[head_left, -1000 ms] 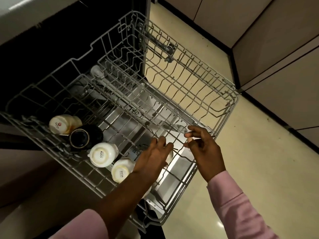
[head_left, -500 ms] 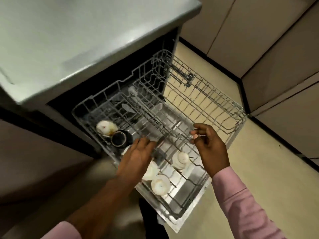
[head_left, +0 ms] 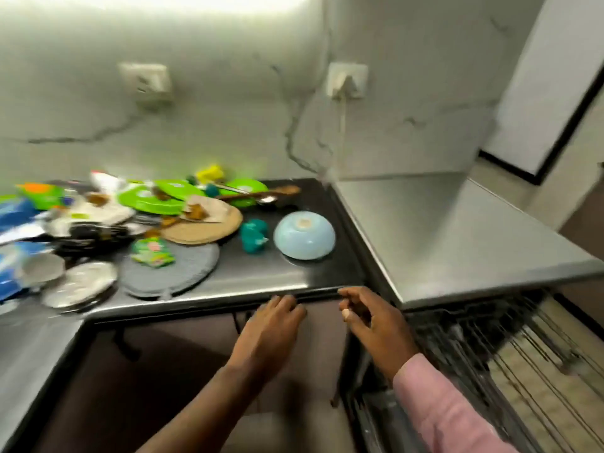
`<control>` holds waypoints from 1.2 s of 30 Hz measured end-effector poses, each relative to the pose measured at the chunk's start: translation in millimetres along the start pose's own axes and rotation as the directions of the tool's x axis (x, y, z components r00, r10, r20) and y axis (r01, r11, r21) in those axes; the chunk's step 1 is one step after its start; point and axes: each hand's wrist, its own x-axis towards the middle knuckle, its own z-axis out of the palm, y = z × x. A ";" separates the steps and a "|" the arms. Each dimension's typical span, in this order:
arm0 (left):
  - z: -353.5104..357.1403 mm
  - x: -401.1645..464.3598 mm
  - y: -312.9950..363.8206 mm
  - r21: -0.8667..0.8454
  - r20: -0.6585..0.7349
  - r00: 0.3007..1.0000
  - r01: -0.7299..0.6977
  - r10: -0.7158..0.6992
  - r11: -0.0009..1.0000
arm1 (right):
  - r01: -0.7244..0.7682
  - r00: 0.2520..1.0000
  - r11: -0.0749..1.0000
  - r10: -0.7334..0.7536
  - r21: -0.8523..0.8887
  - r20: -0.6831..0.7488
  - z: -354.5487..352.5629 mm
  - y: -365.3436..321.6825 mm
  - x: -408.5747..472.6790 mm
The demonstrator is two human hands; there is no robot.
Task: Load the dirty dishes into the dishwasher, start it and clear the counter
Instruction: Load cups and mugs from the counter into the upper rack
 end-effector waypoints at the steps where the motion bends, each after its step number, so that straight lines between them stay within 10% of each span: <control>1: -23.5 -10.3 -20.0 0.004 -0.033 0.998 0.056 -0.056 0.998 | 0.057 0.998 0.998 -0.056 -0.009 0.036 13.6 -23.5 9.8; 10: -137.2 -108.0 -165.8 -0.102 -0.255 0.826 0.495 -0.503 0.863 | 0.323 0.928 0.946 -0.314 -0.014 0.201 98.5 -143.4 85.0; 26: -120.9 -125.5 -367.6 -0.351 -0.441 0.076 0.903 -0.894 0.249 | 0.547 0.645 0.827 -0.518 0.133 0.562 328.8 -147.7 292.8; 32: -113.6 -122.0 -424.6 -0.013 -0.042 0.417 0.908 -0.908 0.418 | 0.539 0.550 0.804 -0.561 0.250 0.618 396.1 -158.6 353.7; 36: -107.7 -118.4 -439.2 0.172 -0.028 0.552 0.824 -0.834 0.540 | 0.503 0.537 0.817 -0.552 0.282 0.638 417.3 -147.8 373.6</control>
